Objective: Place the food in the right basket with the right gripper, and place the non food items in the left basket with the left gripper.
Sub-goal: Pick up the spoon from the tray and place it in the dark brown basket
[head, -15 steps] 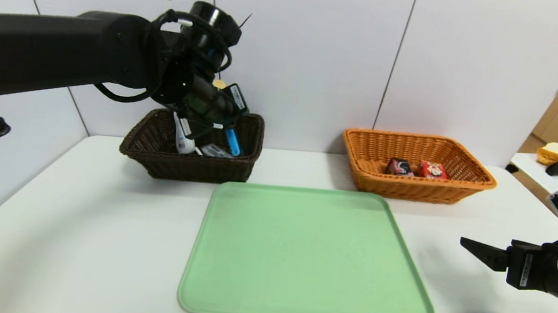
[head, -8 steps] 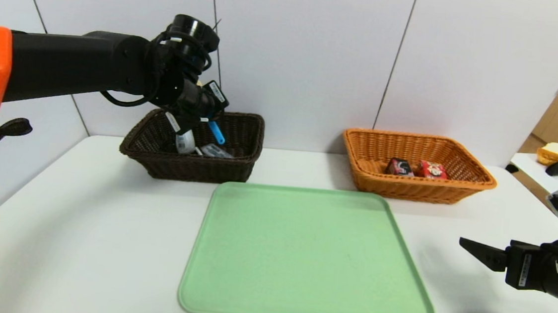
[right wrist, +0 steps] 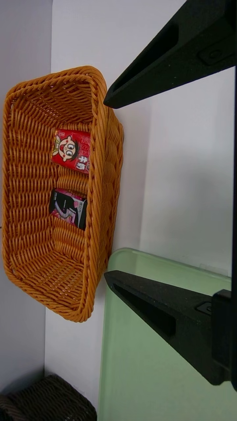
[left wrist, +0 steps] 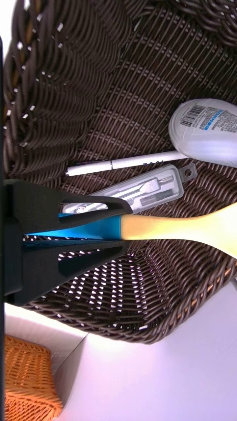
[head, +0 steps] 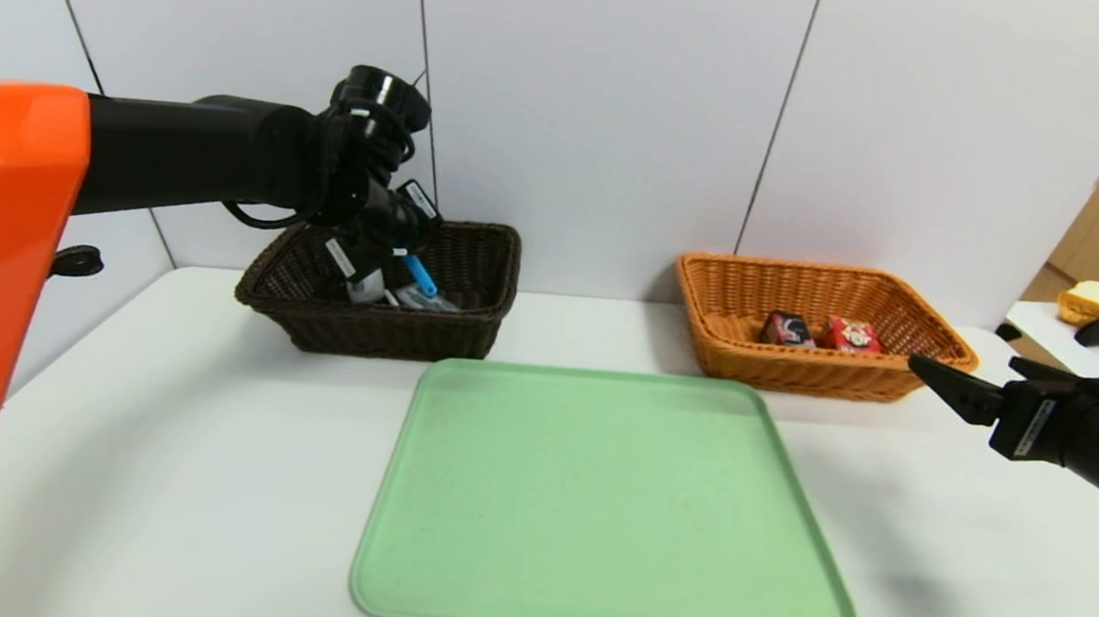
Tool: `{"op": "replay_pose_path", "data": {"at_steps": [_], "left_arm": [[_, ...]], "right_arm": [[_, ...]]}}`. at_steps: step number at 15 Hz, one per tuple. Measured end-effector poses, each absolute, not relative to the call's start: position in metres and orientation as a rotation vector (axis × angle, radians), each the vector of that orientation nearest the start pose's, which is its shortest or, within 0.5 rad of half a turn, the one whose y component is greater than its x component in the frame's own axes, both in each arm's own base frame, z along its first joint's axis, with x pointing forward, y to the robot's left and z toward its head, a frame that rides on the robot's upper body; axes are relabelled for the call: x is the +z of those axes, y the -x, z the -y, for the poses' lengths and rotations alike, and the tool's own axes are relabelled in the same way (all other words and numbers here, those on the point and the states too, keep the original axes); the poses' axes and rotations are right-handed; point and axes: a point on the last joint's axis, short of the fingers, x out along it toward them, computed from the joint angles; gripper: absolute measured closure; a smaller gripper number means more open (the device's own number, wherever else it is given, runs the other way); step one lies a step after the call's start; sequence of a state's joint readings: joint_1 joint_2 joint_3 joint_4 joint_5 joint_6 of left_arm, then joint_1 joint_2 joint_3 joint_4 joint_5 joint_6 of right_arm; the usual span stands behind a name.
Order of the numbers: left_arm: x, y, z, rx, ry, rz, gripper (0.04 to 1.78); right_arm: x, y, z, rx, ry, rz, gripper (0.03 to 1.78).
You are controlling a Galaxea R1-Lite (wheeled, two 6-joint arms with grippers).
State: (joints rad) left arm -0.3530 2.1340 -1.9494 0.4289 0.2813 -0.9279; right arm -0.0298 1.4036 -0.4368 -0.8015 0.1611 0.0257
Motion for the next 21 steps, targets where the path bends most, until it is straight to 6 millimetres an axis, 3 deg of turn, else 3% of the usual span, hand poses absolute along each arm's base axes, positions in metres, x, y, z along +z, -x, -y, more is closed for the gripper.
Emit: {"op": "replay_pose_path", "data": {"at_steps": [5, 10, 15, 18, 20, 21], "left_arm": [[0.228, -0.411, 0.14, 0.22, 0.705, -0.575, 1.69], [0.224, -0.414, 0.139, 0.229, 0.701, -0.583, 0.98], [0.235, -0.408, 0.134, 0.226, 0.708, -0.562, 0.57], [0.284, -0.371, 0.132, 0.153, 0.704, -0.495, 0.42], [0.315, -0.328, 0.13, 0.084, 0.626, -0.483, 0.35], [0.32, -0.307, 0.127, 0.056, 0.551, -0.499, 0.33]], "right_arm": [[0.174, -0.215, 0.002, 0.133, -0.041, -0.184, 0.11], [0.171, -0.215, 0.002, 0.133, -0.042, -0.196, 0.11], [0.168, -0.213, 0.002, 0.132, -0.043, -0.208, 0.11], [0.171, -0.213, 0.002, 0.13, -0.044, -0.195, 0.11], [0.176, -0.213, 0.003, 0.125, -0.04, -0.183, 0.11], [0.179, -0.215, 0.003, 0.118, -0.036, -0.177, 0.11]]}}
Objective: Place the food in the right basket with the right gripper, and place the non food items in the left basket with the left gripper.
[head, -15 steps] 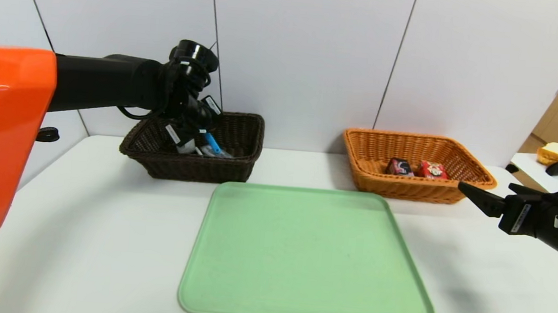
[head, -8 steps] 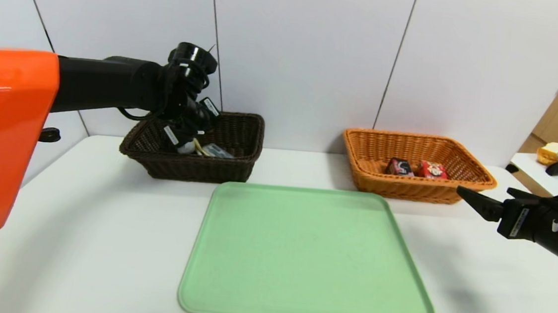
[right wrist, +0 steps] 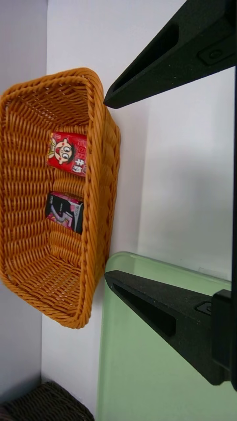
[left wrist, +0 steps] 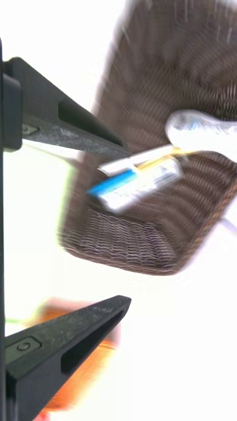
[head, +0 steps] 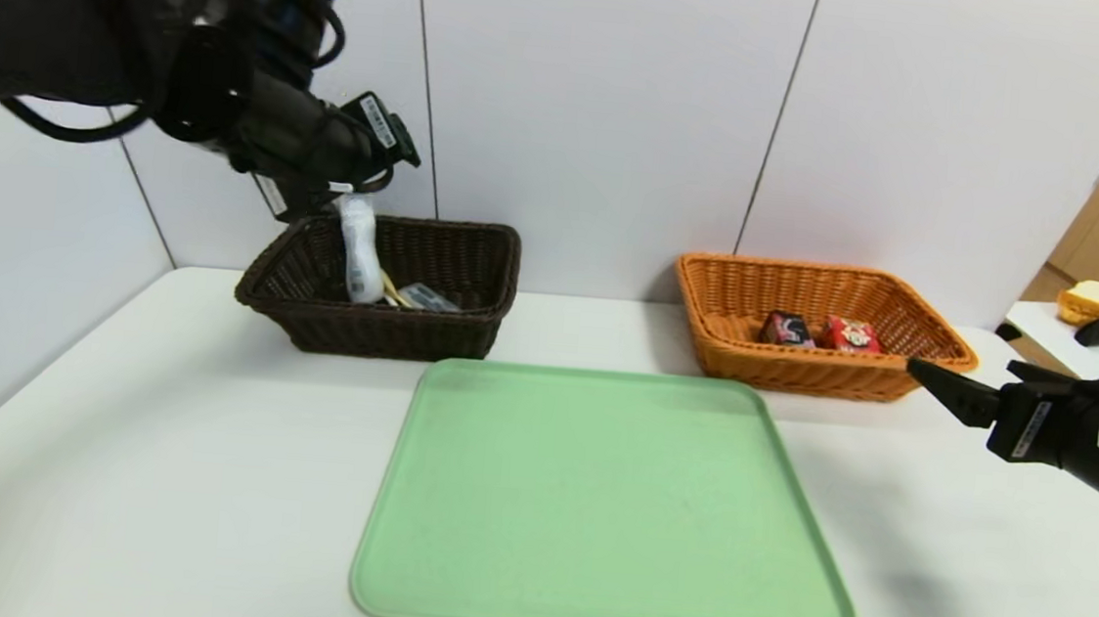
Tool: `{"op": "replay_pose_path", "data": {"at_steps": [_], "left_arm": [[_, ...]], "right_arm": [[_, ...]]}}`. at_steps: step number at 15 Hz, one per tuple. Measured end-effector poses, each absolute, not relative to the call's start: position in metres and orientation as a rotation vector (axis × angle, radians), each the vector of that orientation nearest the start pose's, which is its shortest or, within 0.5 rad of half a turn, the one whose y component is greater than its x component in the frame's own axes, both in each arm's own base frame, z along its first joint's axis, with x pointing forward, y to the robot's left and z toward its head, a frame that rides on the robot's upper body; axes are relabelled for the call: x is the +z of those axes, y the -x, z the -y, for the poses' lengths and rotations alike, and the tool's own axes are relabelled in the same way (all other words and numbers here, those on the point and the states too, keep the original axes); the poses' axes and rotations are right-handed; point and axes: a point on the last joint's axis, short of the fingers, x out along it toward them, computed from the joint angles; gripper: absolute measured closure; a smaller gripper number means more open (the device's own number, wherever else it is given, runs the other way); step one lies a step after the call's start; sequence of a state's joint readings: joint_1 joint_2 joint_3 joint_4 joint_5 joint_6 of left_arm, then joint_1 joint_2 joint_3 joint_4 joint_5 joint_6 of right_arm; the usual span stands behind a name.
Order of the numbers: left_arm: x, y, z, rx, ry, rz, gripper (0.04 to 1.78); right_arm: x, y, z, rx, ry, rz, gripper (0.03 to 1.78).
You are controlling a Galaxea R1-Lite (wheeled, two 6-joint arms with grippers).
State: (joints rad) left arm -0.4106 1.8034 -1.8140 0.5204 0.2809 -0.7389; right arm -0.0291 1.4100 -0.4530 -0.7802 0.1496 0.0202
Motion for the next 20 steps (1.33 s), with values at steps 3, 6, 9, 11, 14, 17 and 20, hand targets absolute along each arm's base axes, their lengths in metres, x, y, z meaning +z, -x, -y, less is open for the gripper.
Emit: {"op": "replay_pose_path", "data": {"at_steps": [3, 6, 9, 11, 14, 17, 20], "left_arm": [[0.308, -0.241, 0.107, -0.034, 0.232, -0.559, 0.26], [0.293, -0.171, 0.075, -0.107, 0.014, -0.537, 0.21], [0.268, -0.115, 0.033, -0.009, -0.012, -0.509, 0.18], [0.253, -0.083, 0.012, 0.108, 0.028, -0.471, 0.17], [0.228, -0.032, -0.003, 0.226, 0.073, -0.399, 0.15], [0.197, 0.013, -0.007, 0.274, 0.086, -0.337, 0.15], [0.163, 0.045, -0.007, 0.276, 0.063, -0.259, 0.14]], "right_arm": [[0.192, -0.221, 0.003, 0.101, -0.032, -0.213, 0.11], [0.205, -0.218, 0.004, 0.096, -0.024, -0.353, 0.11], [0.207, -0.191, 0.003, 0.084, -0.023, -0.554, 0.11], [0.205, -0.169, 0.003, 0.06, -0.017, -0.604, 0.11], [0.204, -0.133, 0.002, 0.041, -0.011, -0.538, 0.11], [0.198, -0.092, 0.002, 0.026, 0.0, -0.429, 0.11], [0.187, -0.046, 0.001, 0.011, 0.015, -0.285, 0.11]]}}
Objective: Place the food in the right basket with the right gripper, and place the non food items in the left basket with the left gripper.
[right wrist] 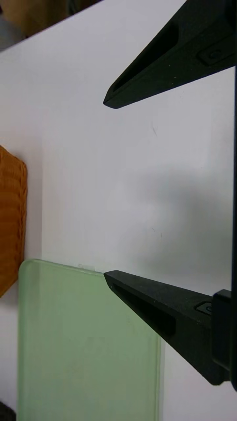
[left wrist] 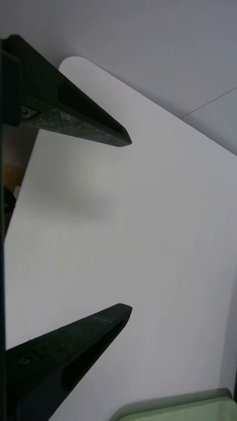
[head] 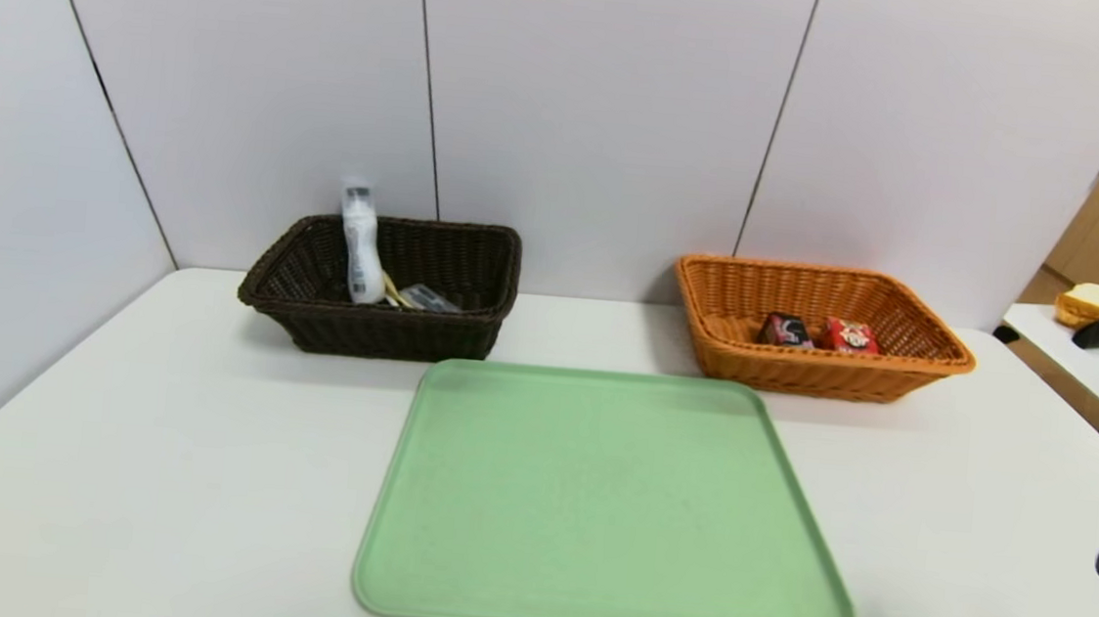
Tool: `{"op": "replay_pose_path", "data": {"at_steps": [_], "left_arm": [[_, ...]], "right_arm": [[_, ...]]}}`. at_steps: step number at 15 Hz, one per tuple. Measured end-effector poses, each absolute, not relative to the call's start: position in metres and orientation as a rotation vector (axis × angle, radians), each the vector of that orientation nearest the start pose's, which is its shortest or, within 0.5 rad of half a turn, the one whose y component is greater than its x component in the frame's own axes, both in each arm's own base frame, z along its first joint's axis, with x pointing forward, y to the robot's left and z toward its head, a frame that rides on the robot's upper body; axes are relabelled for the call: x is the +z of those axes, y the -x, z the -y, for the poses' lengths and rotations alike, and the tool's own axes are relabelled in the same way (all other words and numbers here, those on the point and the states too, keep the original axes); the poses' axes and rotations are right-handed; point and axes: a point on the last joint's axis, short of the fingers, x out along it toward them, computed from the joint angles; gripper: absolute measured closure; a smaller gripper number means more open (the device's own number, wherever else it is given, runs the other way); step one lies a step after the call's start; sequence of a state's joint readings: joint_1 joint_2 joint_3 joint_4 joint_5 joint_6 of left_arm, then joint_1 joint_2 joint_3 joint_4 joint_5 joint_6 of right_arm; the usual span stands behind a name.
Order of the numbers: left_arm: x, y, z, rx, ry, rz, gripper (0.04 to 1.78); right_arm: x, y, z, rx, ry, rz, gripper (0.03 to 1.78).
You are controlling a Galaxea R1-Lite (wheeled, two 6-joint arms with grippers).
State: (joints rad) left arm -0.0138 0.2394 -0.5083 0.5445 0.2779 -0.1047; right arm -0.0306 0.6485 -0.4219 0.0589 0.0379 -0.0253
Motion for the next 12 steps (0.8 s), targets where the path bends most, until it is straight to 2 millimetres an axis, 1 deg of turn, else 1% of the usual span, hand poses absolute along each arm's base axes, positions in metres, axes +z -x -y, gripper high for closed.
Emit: {"op": "replay_pose_path", "data": {"at_steps": [1, 3, 6, 8, 10, 11, 12], "left_arm": [[0.151, 0.053, -0.006, 0.261, 0.037, -0.23, 0.14], [0.133, 0.059, -0.005, 0.204, -0.025, -0.185, 0.13], [0.124, 0.057, -0.004, 0.16, -0.073, -0.099, 0.13], [0.12, 0.052, -0.003, 0.113, -0.082, -0.043, 0.13], [0.112, 0.044, -0.001, 0.067, -0.113, -0.009, 0.13], [0.107, 0.039, -0.001, 0.058, -0.144, 0.006, 0.13], [0.1, 0.035, -0.001, 0.049, -0.17, 0.019, 0.13]], "right_arm": [[0.182, -0.033, 0.0, 0.01, 0.024, -0.235, 0.11], [0.168, -0.008, -0.001, 0.011, 0.061, -0.14, 0.11], [0.144, 0.022, -0.002, 0.044, 0.144, 0.014, 0.11], [0.129, 0.03, -0.002, 0.071, 0.196, 0.118, 0.11], [0.111, 0.027, -0.002, 0.069, 0.226, 0.2, 0.11], [0.11, 0.027, -0.002, 0.06, 0.232, 0.266, 0.11], [0.107, 0.027, -0.002, 0.043, 0.233, 0.282, 0.11]]}}
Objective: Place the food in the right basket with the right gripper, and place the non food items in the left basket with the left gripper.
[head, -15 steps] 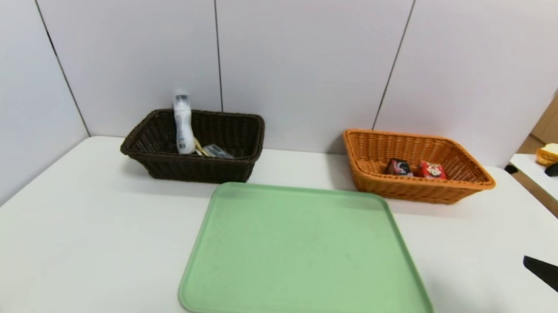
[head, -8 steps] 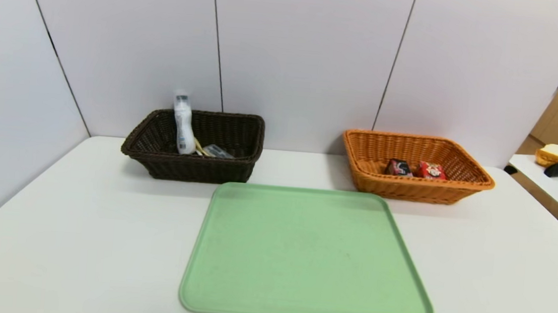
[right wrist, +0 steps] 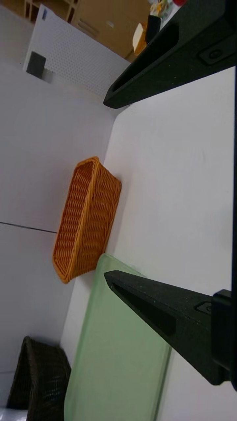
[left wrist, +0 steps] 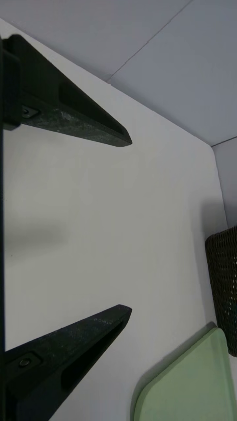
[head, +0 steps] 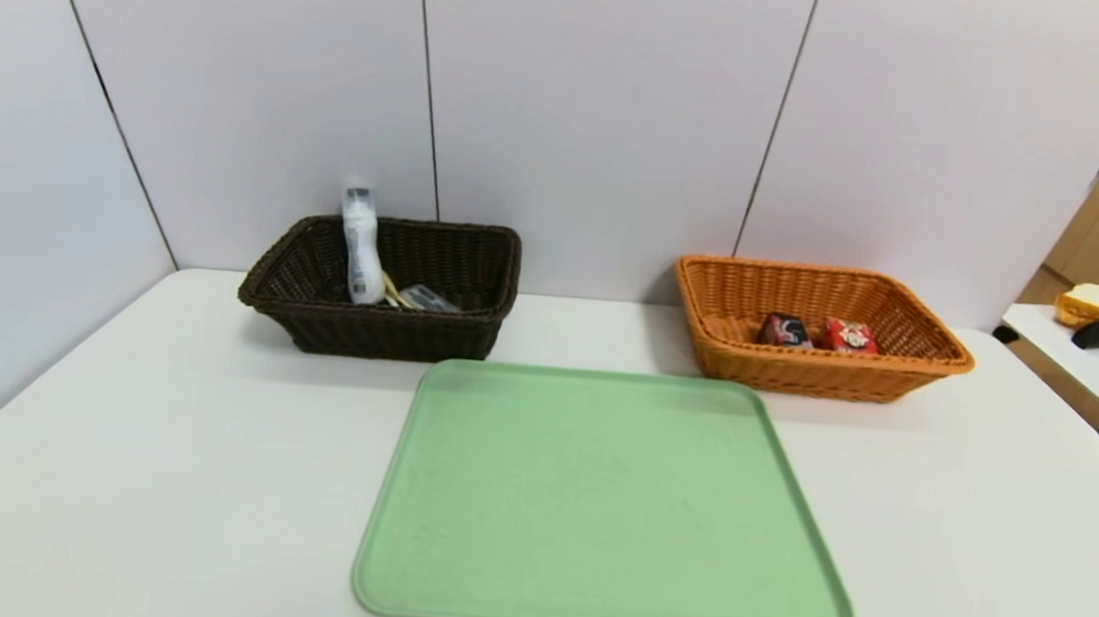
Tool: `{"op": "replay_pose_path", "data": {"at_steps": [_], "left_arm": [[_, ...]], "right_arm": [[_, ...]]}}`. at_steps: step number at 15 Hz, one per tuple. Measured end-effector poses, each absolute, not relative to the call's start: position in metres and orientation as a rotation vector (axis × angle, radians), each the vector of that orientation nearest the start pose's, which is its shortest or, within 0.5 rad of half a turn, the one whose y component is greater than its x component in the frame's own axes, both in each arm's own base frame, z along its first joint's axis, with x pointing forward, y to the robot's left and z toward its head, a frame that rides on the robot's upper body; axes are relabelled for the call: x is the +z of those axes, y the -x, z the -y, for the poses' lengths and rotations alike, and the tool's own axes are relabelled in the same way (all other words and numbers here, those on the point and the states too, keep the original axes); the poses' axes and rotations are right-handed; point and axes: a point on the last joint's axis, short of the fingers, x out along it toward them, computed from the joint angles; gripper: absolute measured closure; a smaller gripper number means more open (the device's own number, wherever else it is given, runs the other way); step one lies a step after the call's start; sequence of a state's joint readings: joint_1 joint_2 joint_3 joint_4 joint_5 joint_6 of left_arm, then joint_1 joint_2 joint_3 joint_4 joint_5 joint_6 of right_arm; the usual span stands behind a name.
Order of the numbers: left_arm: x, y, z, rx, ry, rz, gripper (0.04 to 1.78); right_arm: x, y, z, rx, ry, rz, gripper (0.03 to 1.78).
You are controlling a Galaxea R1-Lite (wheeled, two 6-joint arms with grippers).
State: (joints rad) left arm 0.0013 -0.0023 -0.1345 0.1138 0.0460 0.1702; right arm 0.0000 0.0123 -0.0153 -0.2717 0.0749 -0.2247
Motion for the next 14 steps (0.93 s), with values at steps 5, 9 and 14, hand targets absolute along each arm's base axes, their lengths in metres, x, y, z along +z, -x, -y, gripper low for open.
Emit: {"op": "replay_pose_path", "data": {"at_steps": [5, 9, 14], "left_arm": [[0.079, 0.023, 0.001, -0.032, -0.091, 0.034, 0.13], [0.076, 0.023, 0.0, 0.001, -0.01, 0.01, 0.13], [0.079, 0.023, 0.0, 0.006, 0.0, 0.04, 0.13]], "right_arm": [[0.076, 0.023, -0.001, 0.05, 0.142, 0.007, 0.11], [0.075, 0.023, 0.0, 0.011, 0.049, -0.001, 0.11], [0.075, 0.023, 0.0, 0.01, 0.046, 0.0, 0.11]]}}
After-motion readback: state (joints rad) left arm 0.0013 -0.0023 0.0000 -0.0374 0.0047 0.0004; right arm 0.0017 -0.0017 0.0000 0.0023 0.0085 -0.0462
